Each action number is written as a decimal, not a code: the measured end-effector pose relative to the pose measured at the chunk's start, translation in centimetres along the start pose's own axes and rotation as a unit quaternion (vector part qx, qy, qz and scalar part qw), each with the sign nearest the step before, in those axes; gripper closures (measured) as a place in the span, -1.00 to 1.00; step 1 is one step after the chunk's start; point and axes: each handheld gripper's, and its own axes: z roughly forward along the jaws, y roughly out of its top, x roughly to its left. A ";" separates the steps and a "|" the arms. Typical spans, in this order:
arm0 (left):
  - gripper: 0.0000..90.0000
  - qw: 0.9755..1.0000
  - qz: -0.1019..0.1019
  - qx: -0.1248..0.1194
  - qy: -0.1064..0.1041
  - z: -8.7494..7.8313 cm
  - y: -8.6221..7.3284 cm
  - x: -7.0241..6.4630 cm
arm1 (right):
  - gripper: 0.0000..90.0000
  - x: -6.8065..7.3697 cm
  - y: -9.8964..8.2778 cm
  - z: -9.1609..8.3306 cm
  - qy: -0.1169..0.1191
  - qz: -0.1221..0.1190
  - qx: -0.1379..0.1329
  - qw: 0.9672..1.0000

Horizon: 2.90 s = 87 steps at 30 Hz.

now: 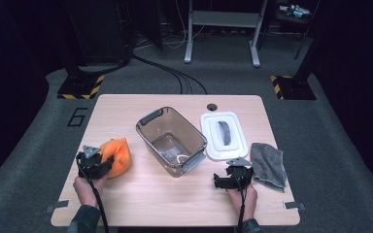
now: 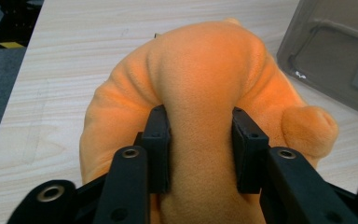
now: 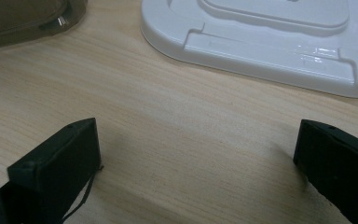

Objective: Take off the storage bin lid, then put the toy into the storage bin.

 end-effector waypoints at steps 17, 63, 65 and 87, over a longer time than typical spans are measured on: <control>0.47 0.999 0.021 -0.020 -0.029 -1.7 0.5 0.5 | -1.00 0.0 0.0 0.0 0.000 0.000 0.000 1.000; 0.43 0.991 0.106 -0.065 -0.052 -5.5 7.8 1.3 | -1.00 0.0 0.0 0.0 0.001 0.001 0.000 1.000; 0.43 0.990 0.109 -0.068 -0.052 -5.5 8.1 1.2 | -1.00 0.0 0.0 0.0 0.001 0.002 0.000 1.000; 0.43 0.984 0.143 -0.082 -0.064 -6.1 12.1 0.6 | -1.00 0.0 0.0 0.0 0.000 0.002 0.000 1.000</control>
